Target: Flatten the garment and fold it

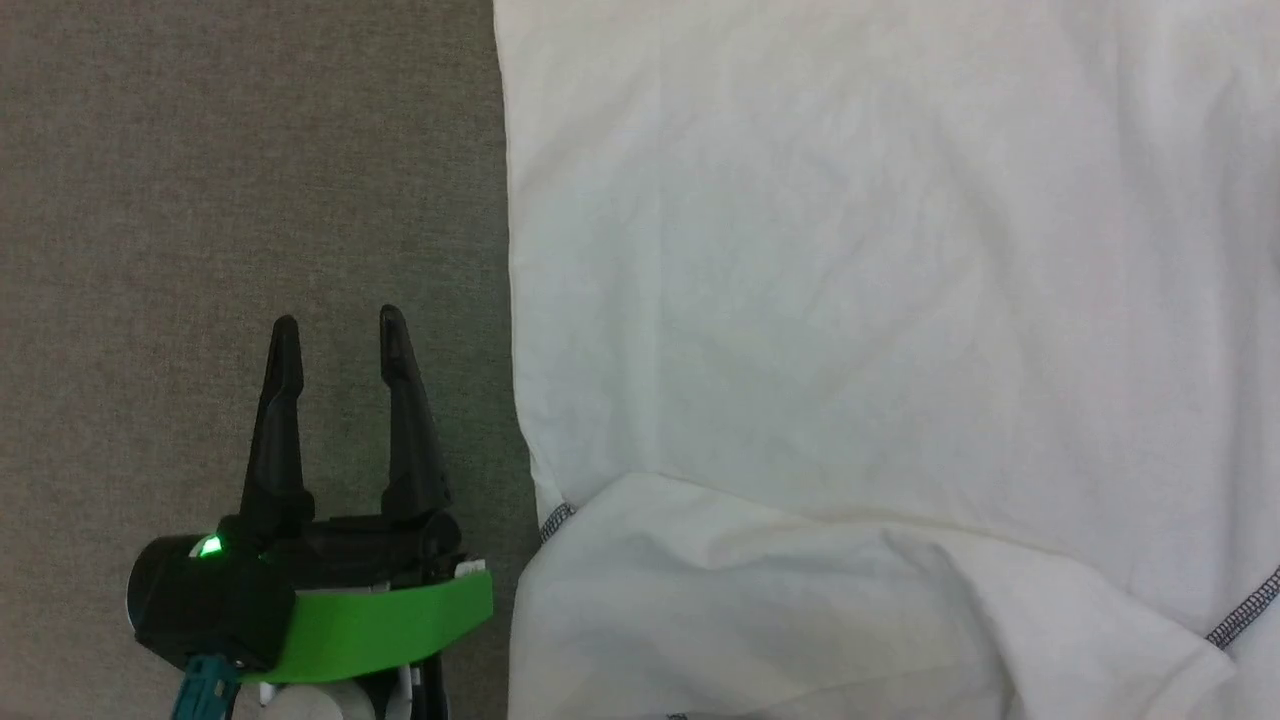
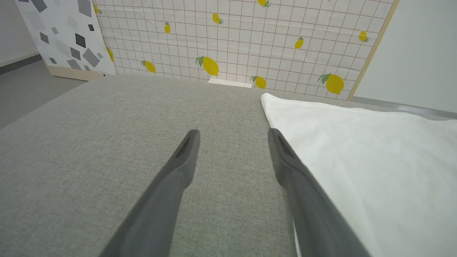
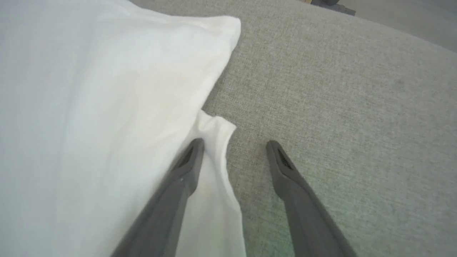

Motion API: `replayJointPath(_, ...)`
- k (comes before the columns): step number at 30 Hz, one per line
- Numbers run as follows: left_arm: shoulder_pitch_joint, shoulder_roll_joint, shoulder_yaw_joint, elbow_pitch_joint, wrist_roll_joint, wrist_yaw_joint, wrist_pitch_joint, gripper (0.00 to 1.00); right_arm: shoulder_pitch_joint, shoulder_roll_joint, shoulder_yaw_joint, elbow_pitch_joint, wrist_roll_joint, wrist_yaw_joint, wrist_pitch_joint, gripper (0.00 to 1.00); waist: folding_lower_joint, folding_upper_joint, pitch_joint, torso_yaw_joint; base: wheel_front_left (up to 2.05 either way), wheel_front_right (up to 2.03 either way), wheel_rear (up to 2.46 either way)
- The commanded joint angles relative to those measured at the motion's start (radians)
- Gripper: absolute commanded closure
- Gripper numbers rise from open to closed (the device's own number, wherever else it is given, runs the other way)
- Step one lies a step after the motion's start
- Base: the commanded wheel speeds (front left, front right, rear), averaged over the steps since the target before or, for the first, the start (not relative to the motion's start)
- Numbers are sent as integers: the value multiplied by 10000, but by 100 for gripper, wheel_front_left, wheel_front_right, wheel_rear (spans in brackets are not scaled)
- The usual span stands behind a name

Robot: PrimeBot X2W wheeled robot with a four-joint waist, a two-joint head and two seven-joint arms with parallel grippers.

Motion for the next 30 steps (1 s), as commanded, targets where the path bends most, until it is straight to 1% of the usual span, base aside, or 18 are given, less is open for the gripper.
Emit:
replayJointPath(1,-188,-95,67,27,87,-89,-38,0,123,-14,136,127,45,-15,125,100,-1,0,19,30,0,0,0)
replayJointPath(4,-176,-145,140,121,105,-174,-38,0,118,27,144,233,-15,-15,-1,100,-1,0,-56,-14,0,0,0)
replayJointPath(9,-128,-184,323,262,192,-299,-38,0,5,304,-134,559,-219,-15,-746,100,-1,0,-494,-244,0,0,0)
replayJointPath(15,116,-160,607,446,293,-442,-38,0,136,538,-1128,1211,-616,-15,-1818,100,-1,0,-1428,-617,0,0,0)
replayJointPath(19,440,-114,823,534,274,-507,-38,0,660,661,-2185,1645,-886,-15,-2326,100,-1,0,-2210,-837,0,0,0)
replayJointPath(22,777,-64,998,558,213,-531,-38,0,1316,835,-3223,1751,-1032,-15,-2609,100,-1,0,-2784,-965,0,0,0)
replayJointPath(26,1259,25,1194,559,94,-549,-38,0,2360,1129,-4736,1699,-1120,-15,-2919,100,-1,0,-3451,-1075,0,0,0)
replayJointPath(30,1629,84,1325,505,-23,-536,-33,0,3311,1567,-5927,1407,-1129,-15,-3048,100,-1,0,-3901,-1141,0,0,0)
